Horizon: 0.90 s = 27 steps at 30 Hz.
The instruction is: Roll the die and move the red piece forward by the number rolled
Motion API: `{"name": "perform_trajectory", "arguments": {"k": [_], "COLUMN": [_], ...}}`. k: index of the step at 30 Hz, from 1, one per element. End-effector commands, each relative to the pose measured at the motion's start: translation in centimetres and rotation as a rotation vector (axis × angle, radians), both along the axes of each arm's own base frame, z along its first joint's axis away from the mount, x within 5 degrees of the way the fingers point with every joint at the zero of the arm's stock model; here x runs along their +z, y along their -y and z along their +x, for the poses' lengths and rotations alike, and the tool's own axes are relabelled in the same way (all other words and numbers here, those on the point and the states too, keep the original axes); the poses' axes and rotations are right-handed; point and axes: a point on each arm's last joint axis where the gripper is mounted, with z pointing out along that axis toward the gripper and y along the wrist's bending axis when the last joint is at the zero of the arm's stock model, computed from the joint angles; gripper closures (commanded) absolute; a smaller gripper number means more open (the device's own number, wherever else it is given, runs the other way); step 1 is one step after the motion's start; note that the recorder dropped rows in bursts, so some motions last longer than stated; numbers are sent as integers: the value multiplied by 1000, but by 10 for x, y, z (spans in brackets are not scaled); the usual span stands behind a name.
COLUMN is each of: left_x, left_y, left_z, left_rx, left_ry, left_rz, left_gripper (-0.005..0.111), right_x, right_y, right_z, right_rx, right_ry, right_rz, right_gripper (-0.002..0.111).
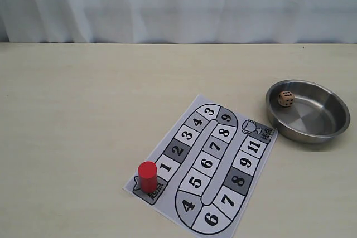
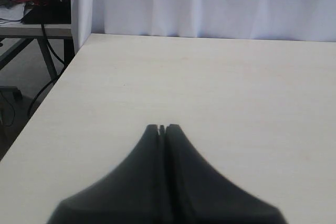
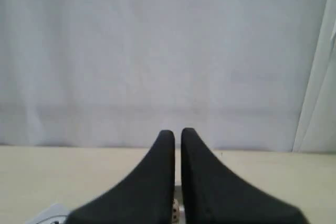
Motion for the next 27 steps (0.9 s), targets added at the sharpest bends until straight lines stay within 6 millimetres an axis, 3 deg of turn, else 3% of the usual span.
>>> {"name": "perform_trajectory", "arguments": {"k": [1, 3, 7, 16, 22, 27], "left_x": [3, 3, 3, 3, 3, 3], "left_y": [0, 0, 0, 0, 0, 0], "left_z": [0, 0, 0, 0, 0, 0], "left_rx": [-7, -7, -7, -7, -7, -7], "left_ry": [20, 20, 20, 20, 20, 20], "left_rz": [4, 4, 4, 4, 4, 4], "left_gripper": [107, 107, 107, 107, 107, 107], "right_x": [9, 11, 33, 89, 125, 136], "right_y": [-1, 0, 0, -2, 0, 1], "right_z": [-2, -2, -7, -20, -1, 37], "right_rx": [8, 15, 25, 37, 5, -9], "right_ry": [104, 104, 113, 5, -165, -300], "right_rz": [-4, 49, 150, 160, 103, 89], "right_gripper": [104, 104, 104, 104, 104, 104]}}
